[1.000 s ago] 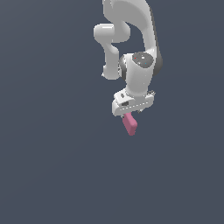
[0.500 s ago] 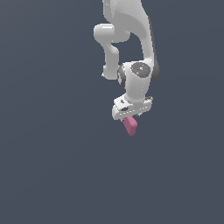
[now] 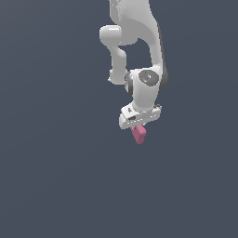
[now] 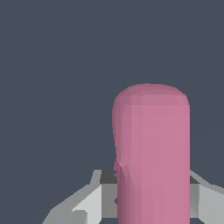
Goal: Pick up the object and move it to a goal position.
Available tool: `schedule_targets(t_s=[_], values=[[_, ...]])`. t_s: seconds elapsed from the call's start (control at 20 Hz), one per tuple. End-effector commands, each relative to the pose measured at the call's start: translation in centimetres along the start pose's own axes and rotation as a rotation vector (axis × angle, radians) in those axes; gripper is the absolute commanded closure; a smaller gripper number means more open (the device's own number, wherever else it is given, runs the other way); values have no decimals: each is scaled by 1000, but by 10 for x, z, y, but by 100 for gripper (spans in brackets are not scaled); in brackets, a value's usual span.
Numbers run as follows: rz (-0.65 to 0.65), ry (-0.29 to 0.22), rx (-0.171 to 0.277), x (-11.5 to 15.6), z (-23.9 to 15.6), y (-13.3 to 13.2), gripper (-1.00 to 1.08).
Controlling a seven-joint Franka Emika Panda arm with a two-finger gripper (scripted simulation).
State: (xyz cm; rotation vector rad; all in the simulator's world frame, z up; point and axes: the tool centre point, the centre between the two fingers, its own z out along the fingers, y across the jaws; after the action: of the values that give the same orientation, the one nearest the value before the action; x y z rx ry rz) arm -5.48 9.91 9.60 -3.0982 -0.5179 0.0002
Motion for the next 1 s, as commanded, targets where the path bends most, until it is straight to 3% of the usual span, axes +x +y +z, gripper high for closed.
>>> schedule_targets(t_s=[0.0, 0.5, 0.95], values=[[0, 0, 0, 0, 0, 0, 108], [0, 0, -1, -2, -2, 8, 108], [0, 0, 0, -19, -15, 63, 108]])
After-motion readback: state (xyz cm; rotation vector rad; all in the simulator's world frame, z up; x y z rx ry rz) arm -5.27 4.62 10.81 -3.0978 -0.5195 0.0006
